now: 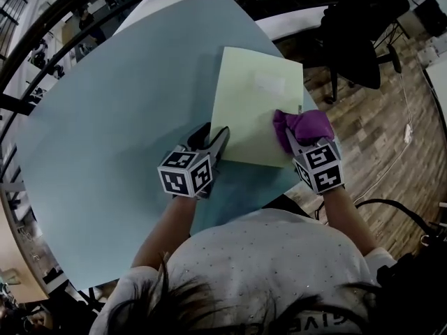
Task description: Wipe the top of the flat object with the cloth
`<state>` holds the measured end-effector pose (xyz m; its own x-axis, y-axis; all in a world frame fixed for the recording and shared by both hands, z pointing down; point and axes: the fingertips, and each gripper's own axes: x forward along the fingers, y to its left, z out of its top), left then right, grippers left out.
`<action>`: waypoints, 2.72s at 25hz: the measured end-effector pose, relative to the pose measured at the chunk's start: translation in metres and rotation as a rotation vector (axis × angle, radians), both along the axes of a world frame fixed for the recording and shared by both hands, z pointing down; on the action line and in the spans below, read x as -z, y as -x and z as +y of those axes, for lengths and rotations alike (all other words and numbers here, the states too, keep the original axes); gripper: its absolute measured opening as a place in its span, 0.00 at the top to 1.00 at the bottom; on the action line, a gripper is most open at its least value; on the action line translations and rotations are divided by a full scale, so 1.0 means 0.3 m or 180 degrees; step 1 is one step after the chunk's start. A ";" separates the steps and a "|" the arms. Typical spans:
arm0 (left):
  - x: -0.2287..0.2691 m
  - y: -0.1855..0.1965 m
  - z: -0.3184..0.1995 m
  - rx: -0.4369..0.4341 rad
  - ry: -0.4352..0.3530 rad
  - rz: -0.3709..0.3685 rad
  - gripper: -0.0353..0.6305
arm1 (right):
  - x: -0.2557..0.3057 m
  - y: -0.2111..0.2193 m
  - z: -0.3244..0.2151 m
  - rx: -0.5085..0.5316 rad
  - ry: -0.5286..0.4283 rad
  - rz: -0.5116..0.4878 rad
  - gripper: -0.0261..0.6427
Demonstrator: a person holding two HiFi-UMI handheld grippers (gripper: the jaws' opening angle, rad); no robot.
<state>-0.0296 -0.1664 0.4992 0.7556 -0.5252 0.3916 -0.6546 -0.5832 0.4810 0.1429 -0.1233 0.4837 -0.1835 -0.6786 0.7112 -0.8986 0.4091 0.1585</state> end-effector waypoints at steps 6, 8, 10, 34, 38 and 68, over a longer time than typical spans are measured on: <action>-0.005 0.000 -0.007 0.0015 0.0003 -0.0001 0.63 | 0.001 -0.073 0.029 -0.0191 -0.0006 0.0046 0.91; -0.004 0.000 -0.007 0.0010 -0.0003 0.0000 0.63 | 0.003 -0.095 0.041 -0.0251 0.0008 0.0076 0.91; -0.007 -0.003 -0.004 0.0003 -0.0006 0.0010 0.63 | -0.007 -0.138 0.062 -0.0380 0.0080 0.0104 0.91; 0.018 0.058 0.074 0.0070 0.0140 0.0290 0.71 | 0.319 0.548 -0.143 0.0920 -0.0363 -0.0742 0.91; 0.016 0.056 0.075 0.0073 0.0136 0.0271 0.71 | 0.095 0.592 -0.107 0.1206 0.0055 -0.0215 0.91; 0.016 0.063 0.062 0.0084 0.0048 0.0218 0.72 | 0.025 -0.037 0.127 -0.0440 0.0047 -0.0210 0.92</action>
<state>-0.0486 -0.1477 0.4943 0.7669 -0.5396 0.3474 -0.6349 -0.5586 0.5338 0.1541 -0.0852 0.4763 -0.1357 -0.6902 0.7108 -0.9548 0.2826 0.0922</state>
